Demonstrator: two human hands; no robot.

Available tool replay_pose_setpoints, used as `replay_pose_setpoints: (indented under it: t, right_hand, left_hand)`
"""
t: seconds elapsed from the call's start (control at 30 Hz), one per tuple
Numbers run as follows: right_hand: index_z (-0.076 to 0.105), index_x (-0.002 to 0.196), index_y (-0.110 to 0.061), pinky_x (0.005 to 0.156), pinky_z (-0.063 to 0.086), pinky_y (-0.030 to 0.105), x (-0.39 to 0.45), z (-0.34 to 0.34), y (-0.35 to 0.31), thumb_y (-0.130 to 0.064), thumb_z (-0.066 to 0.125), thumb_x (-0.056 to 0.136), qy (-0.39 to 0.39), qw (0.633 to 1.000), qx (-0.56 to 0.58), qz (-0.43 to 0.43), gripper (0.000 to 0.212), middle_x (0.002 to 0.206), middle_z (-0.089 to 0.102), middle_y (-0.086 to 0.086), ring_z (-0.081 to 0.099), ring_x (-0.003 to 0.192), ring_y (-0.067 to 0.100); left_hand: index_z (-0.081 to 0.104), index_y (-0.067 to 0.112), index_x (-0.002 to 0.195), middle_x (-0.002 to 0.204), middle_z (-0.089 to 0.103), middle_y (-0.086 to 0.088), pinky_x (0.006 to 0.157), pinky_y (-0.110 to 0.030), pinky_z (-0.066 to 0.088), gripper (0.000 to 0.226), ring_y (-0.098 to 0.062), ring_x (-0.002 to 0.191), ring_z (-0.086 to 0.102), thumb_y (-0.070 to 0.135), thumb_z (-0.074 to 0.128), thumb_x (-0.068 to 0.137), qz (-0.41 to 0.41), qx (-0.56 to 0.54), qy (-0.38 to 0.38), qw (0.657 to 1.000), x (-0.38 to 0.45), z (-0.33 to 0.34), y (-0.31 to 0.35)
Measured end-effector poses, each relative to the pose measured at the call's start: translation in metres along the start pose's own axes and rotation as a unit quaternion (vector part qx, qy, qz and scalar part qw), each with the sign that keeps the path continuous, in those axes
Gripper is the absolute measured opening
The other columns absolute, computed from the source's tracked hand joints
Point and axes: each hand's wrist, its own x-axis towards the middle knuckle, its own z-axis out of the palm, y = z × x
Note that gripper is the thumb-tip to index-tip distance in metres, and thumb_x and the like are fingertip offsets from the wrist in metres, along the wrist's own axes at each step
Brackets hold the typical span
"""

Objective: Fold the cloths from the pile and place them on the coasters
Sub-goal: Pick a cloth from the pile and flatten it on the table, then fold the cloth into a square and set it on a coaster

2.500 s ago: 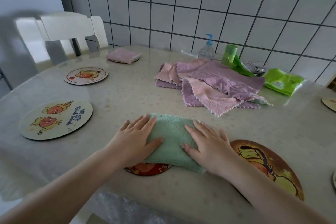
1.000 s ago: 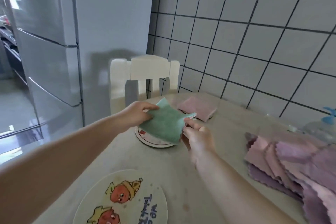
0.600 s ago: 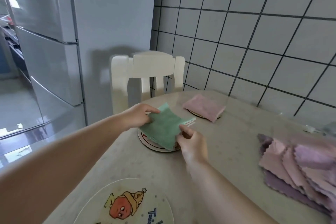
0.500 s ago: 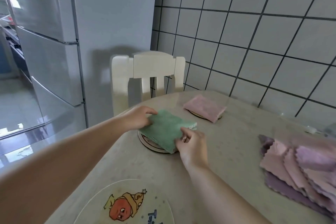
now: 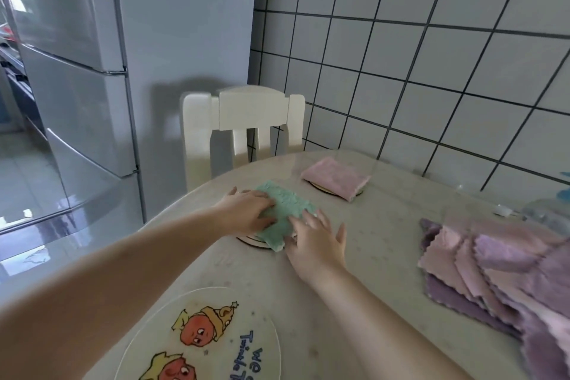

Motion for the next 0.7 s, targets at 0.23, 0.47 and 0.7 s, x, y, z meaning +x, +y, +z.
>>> replay_pose_setpoints:
  t: [0.23,0.47,0.7]
  right_hand:
    - [0.047,0.129,-0.035,0.115,-0.004,0.045,-0.054,-0.032,0.04,-0.034,0.04,0.095,0.075,0.997,0.022,-0.02,0.035,0.149,0.029,-0.011,0.004,0.143,0.01]
    - [0.056,0.121,-0.034,0.115,0.003,0.046,-0.135,-0.073,0.119,-0.032,0.047,0.092,0.111,0.993,-0.033,0.001,0.031,0.144,0.037,-0.01,0.017,0.14,0.014]
    - [0.053,0.123,-0.032,0.115,0.006,0.045,-0.218,-0.109,0.207,-0.035,0.048,0.088,0.138,0.983,-0.076,0.095,0.036,0.142,0.038,-0.009,0.026,0.136,0.018]
  left_hand:
    - [0.065,0.025,0.111,0.114,0.064,0.005,0.092,-0.032,0.044,0.024,-0.014,0.106,0.057,0.023,0.051,0.091,0.098,-0.118,0.129,0.98,-0.021,-0.021,0.075]
    - [0.065,0.023,0.111,0.111,0.065,0.006,0.087,-0.023,0.044,0.025,-0.012,0.103,0.059,0.02,0.048,0.093,0.148,-0.191,0.094,0.966,-0.025,-0.018,0.19]
    - [0.066,0.026,0.101,0.105,0.066,0.0,0.08,-0.032,0.049,0.019,-0.022,0.097,0.061,0.023,0.054,0.088,0.221,-0.18,0.057,0.957,-0.016,0.01,0.302]
